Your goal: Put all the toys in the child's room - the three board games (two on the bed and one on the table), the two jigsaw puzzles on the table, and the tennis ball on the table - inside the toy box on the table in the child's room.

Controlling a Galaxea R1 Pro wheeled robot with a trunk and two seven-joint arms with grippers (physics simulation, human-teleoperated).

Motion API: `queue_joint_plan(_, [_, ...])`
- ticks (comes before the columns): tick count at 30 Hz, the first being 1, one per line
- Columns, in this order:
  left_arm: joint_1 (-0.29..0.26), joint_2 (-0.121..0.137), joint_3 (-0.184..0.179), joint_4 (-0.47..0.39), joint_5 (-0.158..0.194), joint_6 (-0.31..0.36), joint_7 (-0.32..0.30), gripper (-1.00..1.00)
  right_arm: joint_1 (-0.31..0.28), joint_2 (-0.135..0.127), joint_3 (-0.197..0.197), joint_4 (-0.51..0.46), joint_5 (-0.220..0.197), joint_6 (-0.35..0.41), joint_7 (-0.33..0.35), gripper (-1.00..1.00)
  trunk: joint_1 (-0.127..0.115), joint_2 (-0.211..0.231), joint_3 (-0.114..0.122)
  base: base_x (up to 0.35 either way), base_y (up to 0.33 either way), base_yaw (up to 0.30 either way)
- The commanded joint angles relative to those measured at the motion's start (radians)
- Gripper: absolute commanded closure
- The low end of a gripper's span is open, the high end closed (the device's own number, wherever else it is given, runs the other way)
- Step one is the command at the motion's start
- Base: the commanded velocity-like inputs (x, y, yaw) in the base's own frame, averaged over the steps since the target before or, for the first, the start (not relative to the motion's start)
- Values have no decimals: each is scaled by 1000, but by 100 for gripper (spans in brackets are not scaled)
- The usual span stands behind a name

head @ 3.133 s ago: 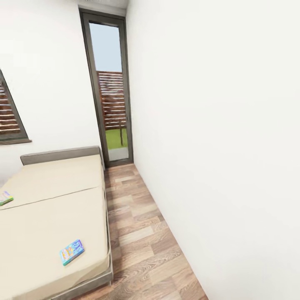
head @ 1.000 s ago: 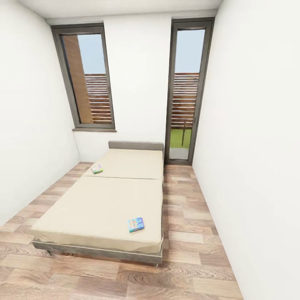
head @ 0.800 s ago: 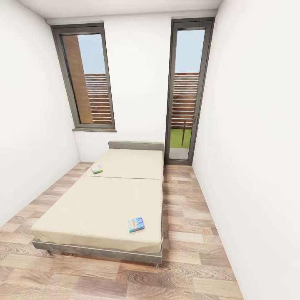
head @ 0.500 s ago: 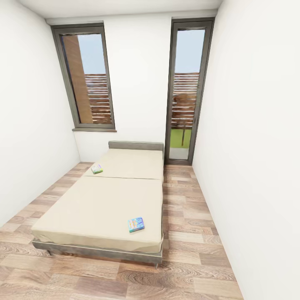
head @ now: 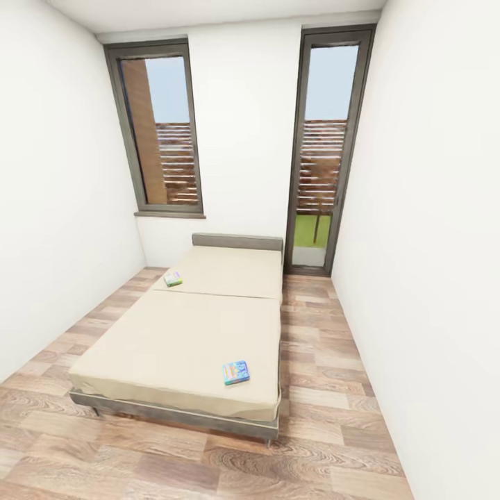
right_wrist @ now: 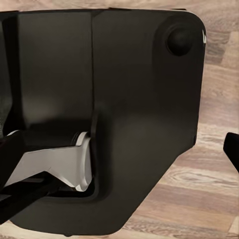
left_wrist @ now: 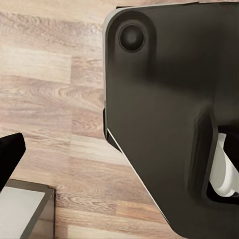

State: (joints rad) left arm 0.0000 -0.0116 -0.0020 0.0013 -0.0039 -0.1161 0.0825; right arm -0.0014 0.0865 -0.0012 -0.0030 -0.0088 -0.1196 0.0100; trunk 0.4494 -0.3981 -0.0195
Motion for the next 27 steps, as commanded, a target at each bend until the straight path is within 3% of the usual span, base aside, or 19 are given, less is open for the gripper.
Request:
queue_joint_plan(1, [0, 0, 0, 0, -1, -4, 3, -100, 0, 0, -1, 0, -3, -3, 1, -100, 1, -2, -3, 0, 0, 40])
queue_joint_plan(14, [-1, 5, 11, -8, 4, -4, 3, -100, 0, 0, -3, -1, -14, -4, -7, -100, 1, -2, -19, 0, 0, 127])
queue_joint_plan(21, [-3, 7, 10, -110, 3, 5, 3, -100, -5, -8, -4, -8, -15, 8, -10, -100, 1, -2, -26, 0, 0, 229])
queue_joint_plan(27, [-25, 10, 12, -211, 6, 41, 8, -100, -64, -13, -5, -86, -16, 54, -34, -100, 1, -2, -32, 0, 0, 239])
